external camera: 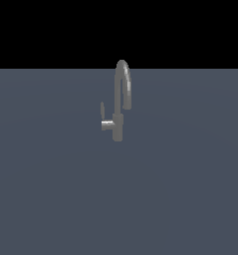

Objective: Turn on the faucet by rotating a designated handle.

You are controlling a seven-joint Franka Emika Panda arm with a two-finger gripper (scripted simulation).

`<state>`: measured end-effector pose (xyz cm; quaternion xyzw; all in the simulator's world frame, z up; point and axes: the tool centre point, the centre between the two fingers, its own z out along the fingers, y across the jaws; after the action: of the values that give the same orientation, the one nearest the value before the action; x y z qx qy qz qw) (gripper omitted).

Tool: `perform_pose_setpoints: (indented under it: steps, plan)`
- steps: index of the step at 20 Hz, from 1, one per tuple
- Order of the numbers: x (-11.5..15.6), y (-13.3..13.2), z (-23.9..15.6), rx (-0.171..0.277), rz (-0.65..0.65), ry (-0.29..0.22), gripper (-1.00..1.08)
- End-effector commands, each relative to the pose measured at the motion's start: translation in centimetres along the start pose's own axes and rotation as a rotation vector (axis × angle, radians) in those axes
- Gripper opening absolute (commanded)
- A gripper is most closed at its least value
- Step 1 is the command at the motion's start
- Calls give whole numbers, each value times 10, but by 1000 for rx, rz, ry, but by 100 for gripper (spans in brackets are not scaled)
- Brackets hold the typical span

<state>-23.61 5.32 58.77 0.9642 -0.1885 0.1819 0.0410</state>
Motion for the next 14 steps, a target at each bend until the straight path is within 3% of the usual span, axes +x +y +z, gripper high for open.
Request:
perform_pose_setpoints:
  steps: [1, 8, 14]
  plan:
    - [1, -16, -10, -14, 56, 57, -100]
    - [7, -68, -22, -60, 196, 198, -100]
    - [15, -116, -9, -105, 302, 300, -100]
